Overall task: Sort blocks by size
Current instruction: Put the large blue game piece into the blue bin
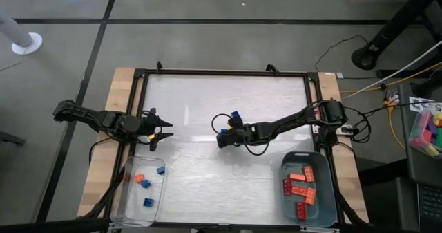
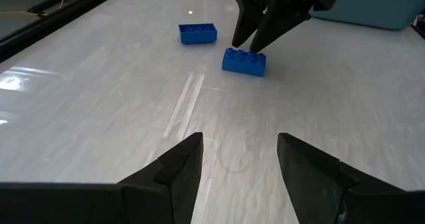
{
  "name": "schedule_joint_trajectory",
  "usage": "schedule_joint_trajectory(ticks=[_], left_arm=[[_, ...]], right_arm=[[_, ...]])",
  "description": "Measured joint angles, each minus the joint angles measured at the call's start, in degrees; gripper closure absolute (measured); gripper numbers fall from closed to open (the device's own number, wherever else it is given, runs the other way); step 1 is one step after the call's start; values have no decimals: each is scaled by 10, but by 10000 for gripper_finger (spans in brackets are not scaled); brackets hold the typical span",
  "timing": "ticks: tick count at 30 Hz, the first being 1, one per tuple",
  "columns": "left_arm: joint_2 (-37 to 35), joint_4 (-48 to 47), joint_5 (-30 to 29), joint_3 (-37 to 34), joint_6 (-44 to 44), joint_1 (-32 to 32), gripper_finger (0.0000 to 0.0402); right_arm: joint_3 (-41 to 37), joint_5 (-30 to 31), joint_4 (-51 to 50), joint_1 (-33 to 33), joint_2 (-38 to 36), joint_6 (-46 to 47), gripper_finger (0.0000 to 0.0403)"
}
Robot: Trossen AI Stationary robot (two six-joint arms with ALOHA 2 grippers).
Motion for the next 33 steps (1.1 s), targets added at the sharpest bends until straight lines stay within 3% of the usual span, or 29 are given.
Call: schedule_joint_trajectory(ticks=[12, 16, 20, 29, 33], left_arm=[[1, 0, 0, 0, 0, 0, 220], [1, 0, 0, 0, -3, 0, 220], [1, 0, 0, 0, 1, 0, 220], [2, 0, 0, 0, -1, 0, 220], [2, 0, 0, 0, 0, 0, 220]], right_arm=[[2, 14, 10, 0, 38, 43, 91], [2, 25, 9, 0, 39, 44, 111], [1, 25, 4, 0, 40, 44, 168], [2, 27, 13, 0, 39, 56, 352], [2, 29, 23, 0, 40, 50, 399]])
